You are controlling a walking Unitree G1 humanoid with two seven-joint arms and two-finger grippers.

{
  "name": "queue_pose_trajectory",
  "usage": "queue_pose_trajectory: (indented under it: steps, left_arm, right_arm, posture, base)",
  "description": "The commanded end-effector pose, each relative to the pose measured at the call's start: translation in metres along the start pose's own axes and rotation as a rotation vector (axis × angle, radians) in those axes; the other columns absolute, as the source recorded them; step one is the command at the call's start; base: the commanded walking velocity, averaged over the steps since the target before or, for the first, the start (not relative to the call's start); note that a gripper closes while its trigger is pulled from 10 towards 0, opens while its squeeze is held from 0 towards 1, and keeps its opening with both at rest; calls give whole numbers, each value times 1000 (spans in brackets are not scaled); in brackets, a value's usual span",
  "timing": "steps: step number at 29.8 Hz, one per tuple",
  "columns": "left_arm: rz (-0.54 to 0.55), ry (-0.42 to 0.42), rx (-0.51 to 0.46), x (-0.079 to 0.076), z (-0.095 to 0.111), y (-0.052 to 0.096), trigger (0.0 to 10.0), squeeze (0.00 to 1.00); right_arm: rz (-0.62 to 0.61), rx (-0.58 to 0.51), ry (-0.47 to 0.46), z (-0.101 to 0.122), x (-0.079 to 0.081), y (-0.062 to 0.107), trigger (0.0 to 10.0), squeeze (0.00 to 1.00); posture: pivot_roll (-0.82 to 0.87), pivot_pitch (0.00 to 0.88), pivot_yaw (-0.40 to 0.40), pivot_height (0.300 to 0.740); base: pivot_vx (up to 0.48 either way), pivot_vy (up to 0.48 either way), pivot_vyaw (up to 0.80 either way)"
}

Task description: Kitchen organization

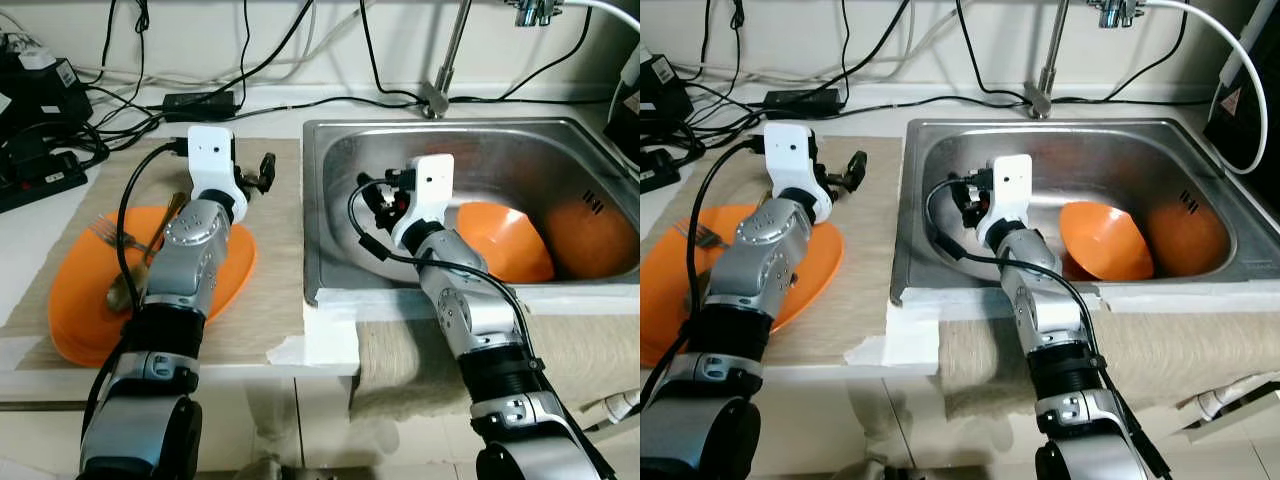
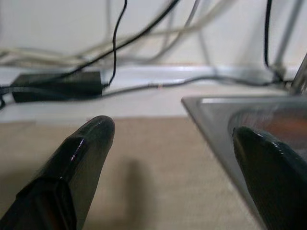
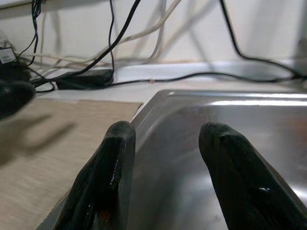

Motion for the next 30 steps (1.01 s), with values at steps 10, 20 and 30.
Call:
queue_pose_trajectory:
  steps: [10,20,30]
  left_arm:
    - [131,-3,-46,41,10,8,10000,0]
    - [228,-21,-52,76,14,39,10000,0]
    - [377,-44,-136,97,30,87,10000,0]
  right_arm:
    - [-262,-125,193,29,-46,13,10000,0]
    - [-410,-107,228,19,-74,42,10000,0]
    - [-433,-167,248,22,-64,71,10000,0]
  posture:
    - [-1,0,43,740]
    - [25,0,41,740]
    - [43,0,27,740]
  base:
    - [0,0,0]
    - [0,0,0]
    - [0,0,0]
Point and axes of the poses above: a point about 5 cm out from each wrist's last joint towards the gripper, its own y axis pointing back from the gripper into the wrist, its own z axis along the axis of the wrist's last joint, x = y × z, the point moved 5 cm from there along -y, pointing out of the wrist towards the gripper, and after that the axes turned 5 degrees about -y, right-handed, at the moved point
